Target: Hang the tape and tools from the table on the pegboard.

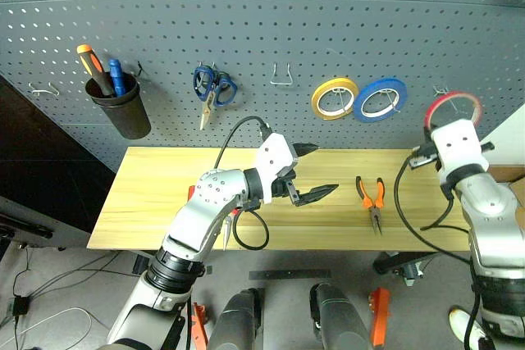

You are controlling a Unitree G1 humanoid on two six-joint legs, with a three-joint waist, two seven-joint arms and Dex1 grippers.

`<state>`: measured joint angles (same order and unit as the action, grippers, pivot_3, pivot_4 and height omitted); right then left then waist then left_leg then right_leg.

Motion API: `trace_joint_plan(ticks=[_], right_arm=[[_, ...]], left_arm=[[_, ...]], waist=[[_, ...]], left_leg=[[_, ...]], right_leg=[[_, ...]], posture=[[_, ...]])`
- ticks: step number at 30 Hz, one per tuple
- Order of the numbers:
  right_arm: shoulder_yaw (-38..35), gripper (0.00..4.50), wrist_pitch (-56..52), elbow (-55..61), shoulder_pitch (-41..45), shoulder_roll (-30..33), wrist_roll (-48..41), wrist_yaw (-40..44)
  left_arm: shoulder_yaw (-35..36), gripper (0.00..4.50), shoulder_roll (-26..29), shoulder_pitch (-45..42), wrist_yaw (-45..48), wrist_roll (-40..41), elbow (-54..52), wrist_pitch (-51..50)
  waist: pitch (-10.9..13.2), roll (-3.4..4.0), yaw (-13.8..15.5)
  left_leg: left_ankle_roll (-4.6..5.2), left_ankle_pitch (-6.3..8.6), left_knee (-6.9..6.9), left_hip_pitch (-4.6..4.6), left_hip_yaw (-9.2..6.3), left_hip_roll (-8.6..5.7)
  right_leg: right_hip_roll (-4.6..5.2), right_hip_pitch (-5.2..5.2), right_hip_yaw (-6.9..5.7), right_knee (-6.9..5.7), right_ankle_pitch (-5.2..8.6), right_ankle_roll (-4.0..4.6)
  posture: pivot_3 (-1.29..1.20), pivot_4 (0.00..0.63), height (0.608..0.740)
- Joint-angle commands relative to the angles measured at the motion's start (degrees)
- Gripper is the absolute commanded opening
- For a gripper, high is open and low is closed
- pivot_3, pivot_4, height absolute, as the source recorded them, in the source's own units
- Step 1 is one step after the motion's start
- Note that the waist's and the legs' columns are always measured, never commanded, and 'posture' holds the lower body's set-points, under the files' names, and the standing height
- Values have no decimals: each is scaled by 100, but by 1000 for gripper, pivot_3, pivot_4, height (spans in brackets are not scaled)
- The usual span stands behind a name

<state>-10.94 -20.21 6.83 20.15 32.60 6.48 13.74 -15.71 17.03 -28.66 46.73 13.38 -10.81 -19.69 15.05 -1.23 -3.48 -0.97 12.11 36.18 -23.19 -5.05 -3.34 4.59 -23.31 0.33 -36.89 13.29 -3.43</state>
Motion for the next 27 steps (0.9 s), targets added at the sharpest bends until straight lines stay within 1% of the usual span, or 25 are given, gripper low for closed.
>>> trace_joint_plan(ticks=[1, 3, 5, 7, 10, 11, 12, 14, 17, 20, 23, 26, 27], right_arm=[[-280, 15, 238, -807, 463, 144, -122, -106], [-293, 15, 410, -1276, 708, 119, -249, -59], [-334, 15, 607, -1904, 1042, 51, -460, 38], [-351, 15, 812, -2400, 1309, 0, -660, 164], [-423, 15, 1016, -2735, 1483, -82, -917, 210], [-421, 392, 1016, -2754, 1474, -110, -989, 250], [-397, 623, 988, -2733, 1438, -132, -1043, 308], [-314, 1260, 911, -2529, 1251, -168, -1075, 367], [-206, 2320, 500, -1897, 740, -280, -1135, 394], [-126, 3388, -145, -1113, 149, -454, -1170, 298], [-79, 4434, -1171, -209, -418, -789, -1283, 73], [8, 4476, -2103, 260, -612, -1070, -1233, -264], [50, 4476, -2449, 340, -585, -1218, -1261, -365]], left_arm=[[-21, 4500, -50, -108, -17, -31, -31, 165], [-12, 4500, -70, -112, -41, -37, -11, 176], [-15, 4500, -106, -108, -77, -53, -8, 184], [-10, 4500, -139, -105, -108, -58, -13, 188], [7, 4500, -149, -93, -145, -67, -14, 203], [15, 4500, -142, -88, -152, -73, -11, 210], [22, 4500, -134, -82, -158, -79, -9, 216], [36, 4500, -100, -56, -160, -95, -7, 232], [54, 4500, 2, 13, -164, -167, 41, 286], [42, 4500, 209, 91, -103, -309, 135, 429], [38, 4500, 608, 226, 60, -563, 341, 764], [79, 4500, 912, 329, 185, -685, 525, 1018], [110, 4500, 1034, 372, 248, -712, 589, 1106]], waist=[[0, 0, -1], [0, 0, -2], [0, 0, -9], [0, 0, -41], [0, -1, -70], [0, 0, -78], [0, -1, -83], [0, -1, -85], [0, -1, -81], [-1, 1, -86], [-1, 1, -109], [-2, 3, -150], [-2, 3, -152]], left_leg=[[0, 0, -1, 0, 9, 2], [1, 1, -9, 1, 23, 2], [3, 2, -11, 1, 37, 3], [5, 3, -9, 1, 47, 3], [7, 4, -9, 3, 52, 4], [7, 4, -10, 4, 52, 4], [7, 4, -10, 4, 51, 5], [7, 4, -9, 4, 52, 5], [7, 4, -9, 4, 48, 5], [6, 4, -9, 5, 46, 6], [6, 4, -9, 9, 42, 8], [7, 4, -9, 17, 47, 13], [7, 4, -8, 17, 49, 15]], right_leg=[[-1, 0, -1, 1, 0, 1], [-2, -3, 3, 1, -2, 6], [-3, -7, 10, 1, -17, 30], [-3, -8, 19, 1, -18, 29], [-5, -9, 24, 0, -19, 29], [-6, -10, 24, -2, -19, 29], [-6, -10, 24, -3, -19, 29], [-6, -10, 26, -4, -19, 28], [-7, -10, 25, -4, -19, 28], [-8, -13, 31, -7, -19, 28], [-9, -17, 44, -13, -19, 27], [-13, -20, 57, -17, -19, 23], [-14, -20, 58, -16, -14, 6]], posture=[[-159, 225, 740], [-155, 222, 740], [-153, 221, 740], [-153, 221, 740], [-142, 218, 740], [-139, 217, 740], [-138, 217, 740], [-137, 217, 740], [-140, 217, 740], [-146, 217, 740], [-153, 217, 740], [-160, 214, 740], [-160, 214, 740]])
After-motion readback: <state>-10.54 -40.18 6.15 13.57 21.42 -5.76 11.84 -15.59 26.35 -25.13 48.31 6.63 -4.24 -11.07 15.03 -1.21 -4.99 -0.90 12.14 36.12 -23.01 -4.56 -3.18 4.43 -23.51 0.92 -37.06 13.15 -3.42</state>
